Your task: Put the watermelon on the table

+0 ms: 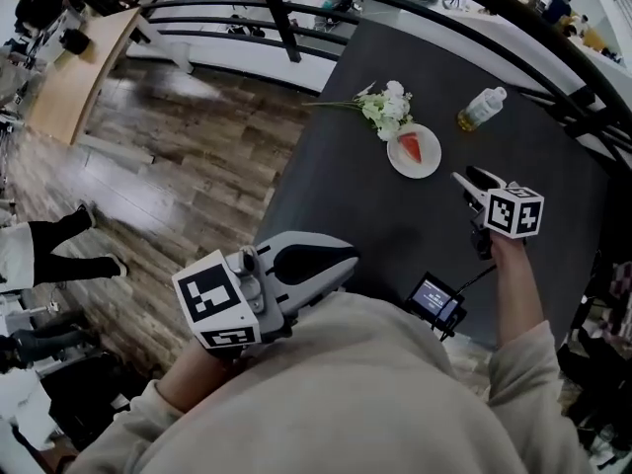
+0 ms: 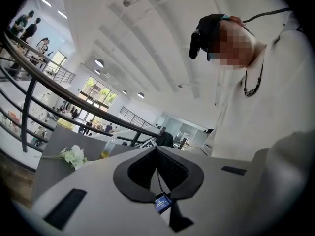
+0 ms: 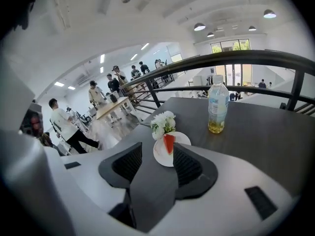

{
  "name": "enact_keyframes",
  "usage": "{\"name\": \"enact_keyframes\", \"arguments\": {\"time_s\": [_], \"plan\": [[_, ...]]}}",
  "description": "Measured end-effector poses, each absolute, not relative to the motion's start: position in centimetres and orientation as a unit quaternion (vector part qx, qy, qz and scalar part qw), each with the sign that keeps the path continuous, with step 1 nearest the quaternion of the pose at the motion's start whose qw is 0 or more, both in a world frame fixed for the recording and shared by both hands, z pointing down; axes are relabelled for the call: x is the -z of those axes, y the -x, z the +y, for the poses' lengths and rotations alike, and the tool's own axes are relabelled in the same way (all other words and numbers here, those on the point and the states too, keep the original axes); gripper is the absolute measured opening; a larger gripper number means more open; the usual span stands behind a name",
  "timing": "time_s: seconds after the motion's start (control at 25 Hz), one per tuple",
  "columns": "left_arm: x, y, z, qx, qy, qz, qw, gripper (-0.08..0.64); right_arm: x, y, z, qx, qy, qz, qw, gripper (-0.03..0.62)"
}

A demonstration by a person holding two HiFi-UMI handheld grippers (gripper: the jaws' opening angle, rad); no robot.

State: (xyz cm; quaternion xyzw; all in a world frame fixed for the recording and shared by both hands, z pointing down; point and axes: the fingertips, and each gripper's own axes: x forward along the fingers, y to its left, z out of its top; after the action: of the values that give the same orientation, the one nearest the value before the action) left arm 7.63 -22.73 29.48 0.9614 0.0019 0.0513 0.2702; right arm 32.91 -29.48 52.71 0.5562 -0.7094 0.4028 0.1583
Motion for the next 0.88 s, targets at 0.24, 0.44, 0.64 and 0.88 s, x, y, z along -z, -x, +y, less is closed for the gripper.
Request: {"name": "enact_keyframes", "arguments": {"time_s": [0.24, 0.44, 0.64, 0.88], "plan": [[-27.5, -10.3, -22.7, -0.048, -0.966, 0.063, 0.245, 0.006, -47.7, -32.9, -25.1, -0.389, -0.563, -0.721, 0.105, 0.122], [-26.8, -12.1, -22.4, -0.038, -0.966, 0.104, 0.234, 0.006, -44.3, -33.1, -21.8, -0.367, -0.578, -0.724, 0.081, 0.038], [-25.7, -13.6, -21.3, -0.030, -0.965, 0.145, 0.218, 0.006, -39.0, -32.4, -19.6, -0.381, -0.581, -0.716, -0.068, 0.020], [-24.9, -15.2, -20.8, -0.016, -0.963, 0.171, 0.208, 0.006, -32.4, -30.2, -18.4, -0.317, -0.576, -0.742, -0.135, 0.015]]}}
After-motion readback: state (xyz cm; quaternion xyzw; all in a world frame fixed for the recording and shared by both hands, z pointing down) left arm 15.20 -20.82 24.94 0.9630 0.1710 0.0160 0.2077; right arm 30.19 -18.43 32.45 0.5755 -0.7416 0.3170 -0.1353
